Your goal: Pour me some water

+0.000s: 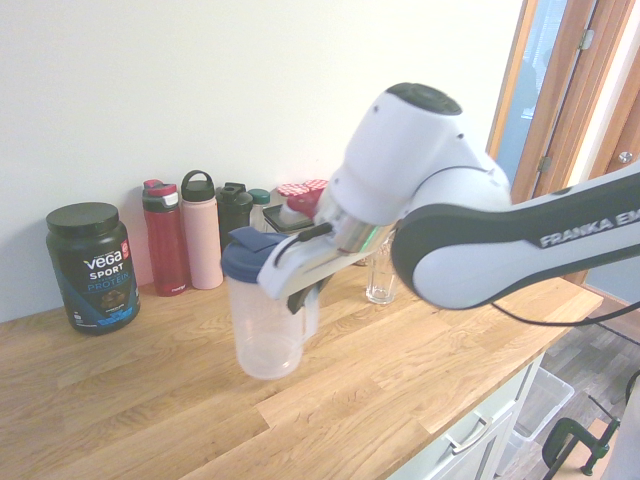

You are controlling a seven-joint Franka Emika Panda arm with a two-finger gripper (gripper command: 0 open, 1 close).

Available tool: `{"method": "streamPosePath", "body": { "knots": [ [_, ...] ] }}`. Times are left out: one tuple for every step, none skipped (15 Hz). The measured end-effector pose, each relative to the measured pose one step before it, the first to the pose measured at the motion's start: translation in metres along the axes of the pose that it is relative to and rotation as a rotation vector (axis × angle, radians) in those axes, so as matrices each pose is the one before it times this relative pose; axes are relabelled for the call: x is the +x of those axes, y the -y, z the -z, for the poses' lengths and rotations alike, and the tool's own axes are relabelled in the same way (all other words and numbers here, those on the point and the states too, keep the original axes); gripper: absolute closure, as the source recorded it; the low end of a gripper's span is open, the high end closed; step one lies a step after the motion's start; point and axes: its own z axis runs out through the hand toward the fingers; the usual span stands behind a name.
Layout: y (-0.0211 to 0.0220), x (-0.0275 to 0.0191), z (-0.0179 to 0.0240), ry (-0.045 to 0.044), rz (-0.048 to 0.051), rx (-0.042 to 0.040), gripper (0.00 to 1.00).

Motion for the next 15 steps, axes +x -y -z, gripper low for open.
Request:
{"method": "streamPosePath", "body": {
  "knots": [
    [-0.02361, 0.00930, 0.00886, 0.02483, 0.03267, -0.02449, 1.00],
    [-0.02056, 0.00318, 0.00967, 0.02661, 0.03294, -0.02859, 1.00],
    [-0.02030, 0.00394, 0.01216, 0.01247, 0.02538, -0.01971, 1.00],
    [-0.02220, 0.00419, 0.01148, 0.00498, 0.01986, -0.01602, 1.00],
    [-0.02326, 0.00309, 0.01351, 0.00997, 0.01984, -0.01614, 1.00],
    [-0.02688, 0.00331, 0.01225, 0.01702, 0.01887, -0.00519, 1.00],
    [-0.02877, 0.00386, 0.01054, 0.01710, 0.01699, 0.00885, 1.00],
    [-0.02859, 0.00524, 0.00795, 0.01217, 0.01737, 0.01749, 1.00],
    [-0.02990, 0.00775, 0.00445, 0.01289, 0.01848, 0.01807, 1.00],
    [-0.02659, 0.00795, 0.00175, 0.01029, 0.02325, 0.01390, 1.00],
    [-0.02462, 0.00784, -0.00173, 0.00634, 0.03187, -0.01290, 1.00],
    [-0.02199, 0.00868, -0.00484, 0.00762, 0.03451, -0.03451, 1.00],
    [-0.01646, 0.01138, -0.00418, -0.00221, 0.02899, -0.02741, 1.00],
    [-0.01178, 0.01510, -0.00166, -0.01429, 0.02324, -0.01963, 1.00],
    [-0.01042, 0.01604, -0.00124, -0.01240, 0.02854, -0.01054, 1.00]
  ]
}}
